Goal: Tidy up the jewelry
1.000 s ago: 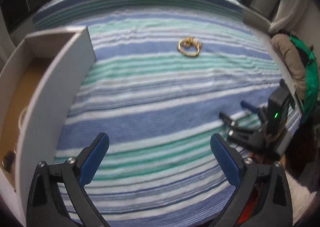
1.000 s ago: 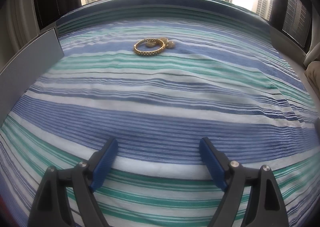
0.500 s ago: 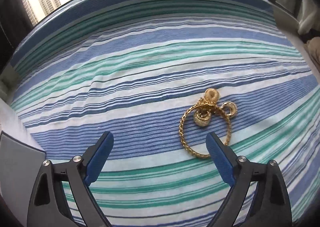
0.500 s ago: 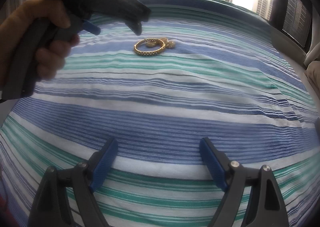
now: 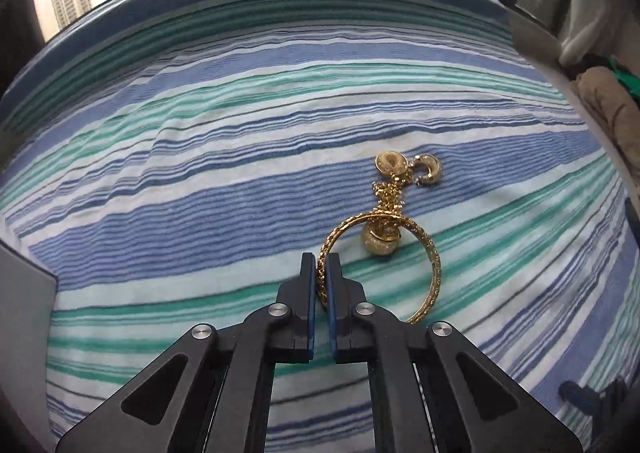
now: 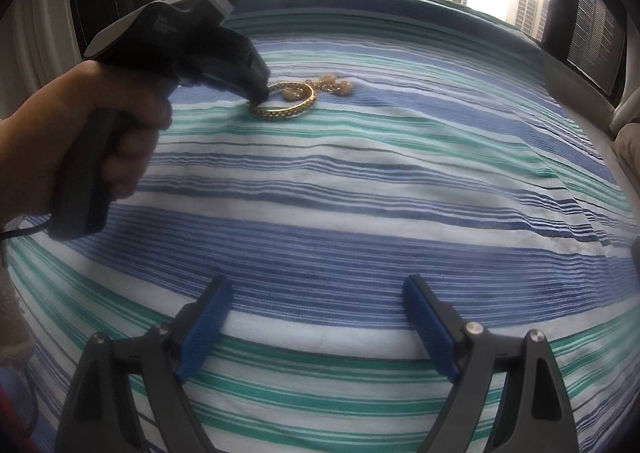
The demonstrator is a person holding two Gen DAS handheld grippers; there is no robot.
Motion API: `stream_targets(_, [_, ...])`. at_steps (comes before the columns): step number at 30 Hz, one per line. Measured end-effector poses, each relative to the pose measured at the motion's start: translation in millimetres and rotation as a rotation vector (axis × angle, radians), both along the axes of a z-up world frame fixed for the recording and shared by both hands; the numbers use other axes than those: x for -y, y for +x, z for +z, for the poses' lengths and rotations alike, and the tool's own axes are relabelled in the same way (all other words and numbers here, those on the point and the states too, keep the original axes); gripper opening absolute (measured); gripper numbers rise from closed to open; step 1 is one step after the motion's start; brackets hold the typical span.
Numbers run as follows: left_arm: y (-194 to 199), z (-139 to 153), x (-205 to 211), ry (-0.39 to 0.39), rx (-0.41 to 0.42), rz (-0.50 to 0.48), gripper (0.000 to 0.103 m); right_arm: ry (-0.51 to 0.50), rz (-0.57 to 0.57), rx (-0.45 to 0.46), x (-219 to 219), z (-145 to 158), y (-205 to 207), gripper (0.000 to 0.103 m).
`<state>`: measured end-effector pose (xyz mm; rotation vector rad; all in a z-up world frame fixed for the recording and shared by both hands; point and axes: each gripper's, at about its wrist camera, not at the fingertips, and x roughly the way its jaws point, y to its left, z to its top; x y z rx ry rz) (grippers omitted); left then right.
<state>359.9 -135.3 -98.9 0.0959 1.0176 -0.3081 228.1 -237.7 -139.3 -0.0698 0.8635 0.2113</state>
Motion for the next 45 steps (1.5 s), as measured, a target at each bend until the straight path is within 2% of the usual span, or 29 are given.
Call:
stream_targets(7, [-110.6,21.4,-82.0,-0.053,-0.024,0.022,0.003,-0.002,-0.001,0.0,-0.5,0.0,0.3,0.089])
stream_targets(12, [-171.5,22.2,-136.9,-0.063,-0.04,0.099,0.003,-0.002,0.0,-0.001,-1.0,-0.2,0.1,0.089])
stream_targets(15, [-190.4,16.0,-151.6,-0.007,-0.012,0.145,0.004,-0.002,0.001,-0.001,-0.6,-1.2,0.3,0.089])
stream_targets(20, [-197.2,1.9,-165.8,-0.029,0.011,0.19,0.006,0.002,0.006,-0.002,-0.2,-2.5,0.2,0.09])
stream_targets(21, [-197.5,-0.4,-166.7,-0.037,0.019,0.201,0.009,-0.003,0.017,-0.011,-0.6,-2.0,0.5,0.09])
stream_targets(22, [-199.3,-0.4,-167.2,-0.053,0.036,0.208,0.019,-0.006,0.028,-0.045,-0.7,-0.2,3.5,0.09])
stream_targets(23, [-201.9,-1.0,-169.2,-0.076,0.048,0.204,0.024,0.011,0.033,-0.088,0.0,3.5,8.9,0.09])
stream_targets(25, [-207.0,-3.0,-163.3,-0.087,0.086,0.186,0.043,0.092,0.038,-0.123,5.7,19.0,27.2,0.089])
stream_targets(28, [-209.6,-4.8,-144.9,0.003,0.116,0.156,0.051,0.142,-0.016,-0.09,7.2,50.4,72.8,0.089])
stream_targets(30, [-208.7,-4.7,-144.9,0.005,0.115,0.152,0.052,0.173,-0.056,-0.12,2.8,59.1,118.2,0.088])
stream_targets(32, [-207.6,-4.1,-148.8,-0.021,0.11,0.154,0.052,0.204,-0.086,-0.191,-6.4,52.4,164.2,0.073])
stream_targets(34, [-207.9,-3.6,-150.7,-0.032,0.109,0.155,0.052,0.247,-0.122,-0.271,-16.0,35.7,199.8,0.05])
stream_targets(35, [-208.2,-3.6,-150.7,-0.032,0.109,0.155,0.052,0.266,-0.141,-0.309,-20.8,26.2,212.4,0.048])
stream_targets(36, [-208.1,-3.5,-150.5,-0.029,0.11,0.155,0.052,0.267,-0.163,-0.307,-25.1,21.4,218.6,0.043])
stream_targets(37, [-208.6,-3.5,-149.2,-0.026,0.11,0.155,0.052,0.231,-0.182,-0.252,-30.8,24.9,219.8,0.042])
stream_targets(38, [-208.6,-3.5,-148.7,-0.023,0.111,0.155,0.052,0.189,-0.173,-0.245,-39.6,24.3,222.1,0.042])
stream_targets(39, [-208.8,-4.0,-148.6,-0.022,0.111,0.154,0.052,0.157,-0.165,-0.238,-46.2,23.1,221.5,0.032])
stream_targets(40, [-208.9,-4.0,-148.3,-0.02,0.111,0.154,0.052,0.121,-0.159,-0.231,-50.9,22.4,218.8,0.012])
stream_targets(41, [-209.1,-4.1,-148.1,-0.02,0.111,0.153,0.053,0.104,-0.142,-0.224,-53.8,23.6,214.1,0.007])
stream_targets(45, [-208.5,-4.3,-149.9,-0.04,0.109,0.152,0.054,0.146,-0.079,-0.202,-43.0,37.5,183.6,0.006])
